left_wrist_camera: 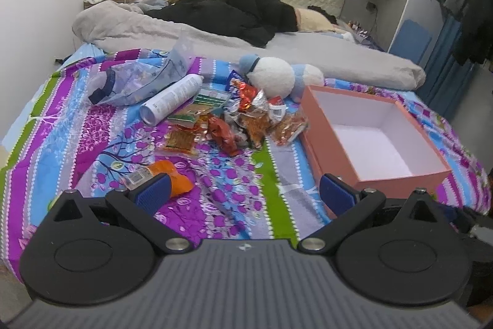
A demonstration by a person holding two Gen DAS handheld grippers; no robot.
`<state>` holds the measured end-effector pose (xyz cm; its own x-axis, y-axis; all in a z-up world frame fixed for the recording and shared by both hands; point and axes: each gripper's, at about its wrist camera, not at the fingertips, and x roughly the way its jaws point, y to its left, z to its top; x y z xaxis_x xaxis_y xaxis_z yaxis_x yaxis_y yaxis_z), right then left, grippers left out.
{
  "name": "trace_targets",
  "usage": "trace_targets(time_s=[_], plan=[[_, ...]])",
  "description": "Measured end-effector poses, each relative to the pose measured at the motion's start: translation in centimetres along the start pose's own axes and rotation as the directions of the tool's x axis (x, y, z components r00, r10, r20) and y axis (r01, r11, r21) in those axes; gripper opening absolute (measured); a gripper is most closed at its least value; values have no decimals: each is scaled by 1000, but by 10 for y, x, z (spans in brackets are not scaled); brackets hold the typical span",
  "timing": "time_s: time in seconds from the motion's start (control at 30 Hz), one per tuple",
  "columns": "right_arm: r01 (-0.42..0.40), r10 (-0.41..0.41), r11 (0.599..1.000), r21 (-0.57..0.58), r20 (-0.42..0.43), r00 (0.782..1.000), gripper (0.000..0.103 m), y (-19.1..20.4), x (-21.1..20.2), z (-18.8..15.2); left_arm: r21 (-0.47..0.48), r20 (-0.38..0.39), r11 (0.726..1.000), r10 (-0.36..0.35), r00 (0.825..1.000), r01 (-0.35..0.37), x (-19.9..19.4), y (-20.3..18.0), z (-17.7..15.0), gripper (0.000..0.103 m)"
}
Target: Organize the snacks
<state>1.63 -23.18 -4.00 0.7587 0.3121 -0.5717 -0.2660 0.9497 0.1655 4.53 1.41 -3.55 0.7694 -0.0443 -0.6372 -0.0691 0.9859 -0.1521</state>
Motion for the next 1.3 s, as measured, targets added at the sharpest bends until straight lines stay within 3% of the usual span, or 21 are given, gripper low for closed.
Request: trace_targets(time_s=[0.1, 0.5, 0.7, 0.73, 0.8, 1.1, 1.3], plan=[[24, -25, 1000, -13, -16, 1000, 103, 4, 11, 1, 20, -14, 1000, -3, 1000, 3, 12, 6, 0, 103], [-20, 19, 998, -57, -18, 1000, 103, 26, 59, 1, 137, -31, 990, 41, 999, -37, 67, 46, -8, 103], [-82, 81, 995, -50, -12, 997, 89, 34, 87, 10, 221, -48, 975, 43, 998, -32, 97, 62, -18, 103], [-97, 96, 994, -48, -9, 995, 81, 35, 92, 11, 235, -57, 971, 53, 997, -38, 104, 64, -20, 103], [-105, 105, 993, -53, -9, 994, 76, 39, 102, 13, 259, -71, 965, 56, 996, -35, 117, 70, -24, 103], [-147, 149, 987, -63, 32, 988, 76, 47, 154, 25, 401, -105, 915, 87, 991, -38, 169, 84, -27, 103], [-105, 105, 994, -36, 10, 994, 77, 46, 203, 29, 477, -139, 878, 120, 983, -40, 203, 96, -32, 102]])
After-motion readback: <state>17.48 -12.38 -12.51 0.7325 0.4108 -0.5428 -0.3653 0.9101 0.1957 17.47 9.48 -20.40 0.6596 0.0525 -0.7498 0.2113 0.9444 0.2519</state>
